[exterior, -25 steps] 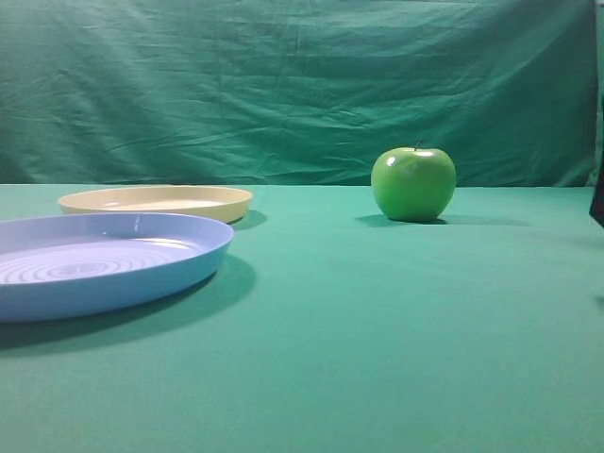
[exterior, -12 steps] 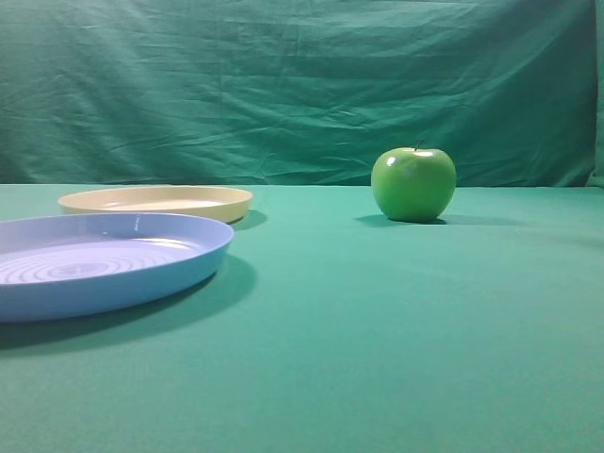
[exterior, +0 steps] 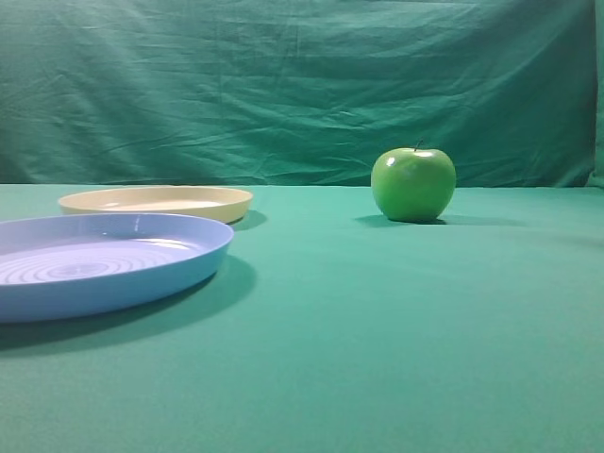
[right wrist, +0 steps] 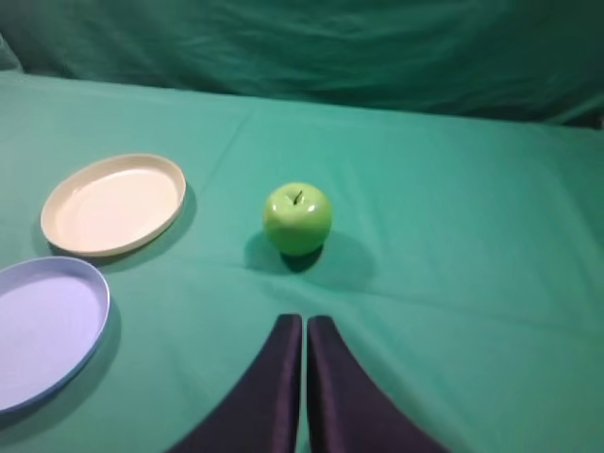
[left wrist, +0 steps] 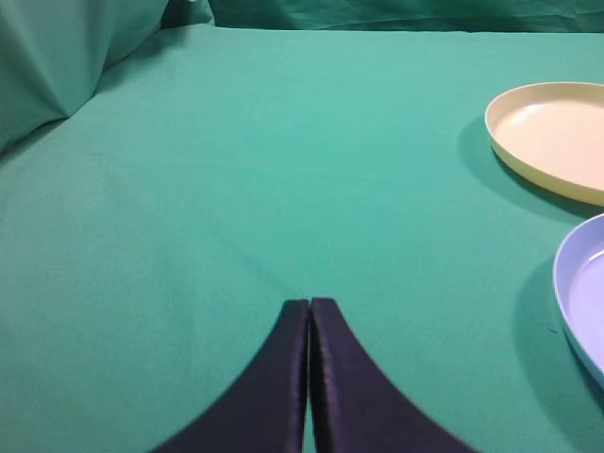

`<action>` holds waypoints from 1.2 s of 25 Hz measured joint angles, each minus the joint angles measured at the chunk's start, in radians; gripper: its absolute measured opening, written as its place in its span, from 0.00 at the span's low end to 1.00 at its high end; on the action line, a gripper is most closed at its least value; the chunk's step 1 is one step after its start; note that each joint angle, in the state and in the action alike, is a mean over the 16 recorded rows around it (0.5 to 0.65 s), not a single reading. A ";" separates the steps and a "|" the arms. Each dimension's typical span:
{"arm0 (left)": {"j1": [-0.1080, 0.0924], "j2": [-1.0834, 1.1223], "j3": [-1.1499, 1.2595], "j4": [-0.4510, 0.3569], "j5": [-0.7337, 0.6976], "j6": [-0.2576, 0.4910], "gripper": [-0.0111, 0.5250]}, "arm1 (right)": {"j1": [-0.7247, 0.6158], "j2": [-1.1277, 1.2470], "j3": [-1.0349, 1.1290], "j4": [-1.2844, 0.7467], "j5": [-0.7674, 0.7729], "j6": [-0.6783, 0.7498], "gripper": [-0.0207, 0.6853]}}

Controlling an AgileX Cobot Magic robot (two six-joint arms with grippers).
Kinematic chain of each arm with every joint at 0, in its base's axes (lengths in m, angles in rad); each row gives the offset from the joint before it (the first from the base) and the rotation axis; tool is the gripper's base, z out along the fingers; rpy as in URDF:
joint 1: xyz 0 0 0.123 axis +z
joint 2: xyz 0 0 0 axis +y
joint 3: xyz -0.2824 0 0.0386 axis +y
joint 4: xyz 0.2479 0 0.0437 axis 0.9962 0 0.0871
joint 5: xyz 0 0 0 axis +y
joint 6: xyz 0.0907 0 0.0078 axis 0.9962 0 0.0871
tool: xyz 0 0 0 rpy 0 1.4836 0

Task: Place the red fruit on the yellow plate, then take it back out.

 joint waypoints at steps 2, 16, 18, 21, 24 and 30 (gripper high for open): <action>0.000 0.000 0.000 0.000 0.000 0.000 0.02 | -0.007 -0.055 0.007 -0.026 -0.007 0.004 0.03; 0.000 0.000 0.000 0.000 0.000 0.000 0.02 | -0.213 -0.322 0.321 -0.153 -0.268 0.026 0.03; 0.000 0.000 0.000 0.000 0.000 0.000 0.02 | -0.244 -0.350 0.396 -0.155 -0.310 0.027 0.03; 0.000 0.000 0.000 0.000 0.000 0.000 0.02 | -0.276 -0.384 0.504 -0.155 -0.361 0.027 0.03; 0.000 0.000 0.000 0.000 0.000 0.000 0.02 | -0.292 -0.409 0.598 -0.155 -0.397 0.028 0.03; 0.000 0.000 0.000 0.000 0.000 0.000 0.02 | -0.297 -0.437 0.737 -0.152 -0.435 0.028 0.03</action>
